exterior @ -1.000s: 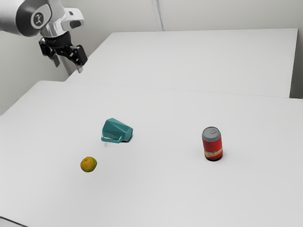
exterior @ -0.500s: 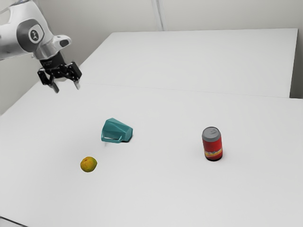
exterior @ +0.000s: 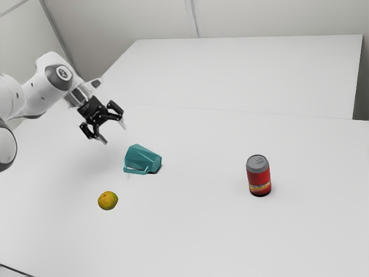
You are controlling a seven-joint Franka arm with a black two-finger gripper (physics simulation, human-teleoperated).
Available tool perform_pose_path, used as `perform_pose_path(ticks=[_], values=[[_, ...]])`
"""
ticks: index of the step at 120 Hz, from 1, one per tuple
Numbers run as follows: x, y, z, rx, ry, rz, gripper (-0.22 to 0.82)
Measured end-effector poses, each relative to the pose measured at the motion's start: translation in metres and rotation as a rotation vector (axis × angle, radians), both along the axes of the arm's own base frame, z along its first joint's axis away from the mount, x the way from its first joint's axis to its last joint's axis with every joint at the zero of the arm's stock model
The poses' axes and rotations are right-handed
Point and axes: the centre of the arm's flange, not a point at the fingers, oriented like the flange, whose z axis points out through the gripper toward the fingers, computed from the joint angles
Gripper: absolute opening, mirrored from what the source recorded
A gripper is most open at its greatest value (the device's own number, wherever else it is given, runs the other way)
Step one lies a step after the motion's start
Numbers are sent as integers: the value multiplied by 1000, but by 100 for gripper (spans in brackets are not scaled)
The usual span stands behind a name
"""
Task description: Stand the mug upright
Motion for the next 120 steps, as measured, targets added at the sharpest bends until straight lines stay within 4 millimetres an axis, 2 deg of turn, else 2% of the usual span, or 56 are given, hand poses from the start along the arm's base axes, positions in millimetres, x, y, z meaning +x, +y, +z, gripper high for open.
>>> perform_pose_path(ticks=[42,73,104,108,120], values=[[13,-6,-61,-141,37,61,60],[12,-20,-77,-244,49,103,60],[12,-32,-85,-282,60,105,60],[12,-32,-86,-283,62,105,56],[12,-33,-88,-282,66,101,34]])
